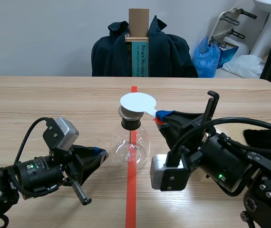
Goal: Do the electroscope experiment.
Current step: 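Move the plate toward and away from the electroscope, then rub the plate on the fur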
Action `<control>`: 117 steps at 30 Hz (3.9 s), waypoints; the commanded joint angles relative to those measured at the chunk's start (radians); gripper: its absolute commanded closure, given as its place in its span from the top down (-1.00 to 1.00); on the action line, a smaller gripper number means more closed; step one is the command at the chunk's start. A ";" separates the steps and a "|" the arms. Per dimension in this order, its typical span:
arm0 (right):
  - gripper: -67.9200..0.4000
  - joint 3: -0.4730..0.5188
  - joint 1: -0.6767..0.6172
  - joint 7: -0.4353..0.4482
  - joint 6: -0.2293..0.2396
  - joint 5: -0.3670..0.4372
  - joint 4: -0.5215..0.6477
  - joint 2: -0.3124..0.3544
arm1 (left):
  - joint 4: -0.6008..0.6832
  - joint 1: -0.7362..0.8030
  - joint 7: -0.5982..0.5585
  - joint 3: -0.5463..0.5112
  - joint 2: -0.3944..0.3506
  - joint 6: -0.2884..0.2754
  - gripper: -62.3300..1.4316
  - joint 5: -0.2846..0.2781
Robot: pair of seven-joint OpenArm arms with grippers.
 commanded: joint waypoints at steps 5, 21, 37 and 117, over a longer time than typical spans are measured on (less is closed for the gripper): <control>-0.97 0.010 0.009 -0.085 -0.008 0.011 0.009 0.013 | 0.007 -0.008 -0.013 -0.004 0.005 -0.003 -0.83 -0.013; -0.97 0.065 0.013 -0.252 -0.060 0.011 0.009 0.013 | 0.007 -0.008 -0.013 -0.004 0.005 -0.003 -0.83 -0.013; -0.97 0.130 0.014 -0.262 -0.203 0.147 0.125 0.063 | 0.007 -0.008 -0.013 -0.004 0.005 -0.003 -0.83 -0.013; -0.97 0.766 -0.348 0.126 -0.252 0.204 -0.124 -0.106 | 0.873 0.690 0.076 -0.455 -0.300 -0.036 1.00 -0.238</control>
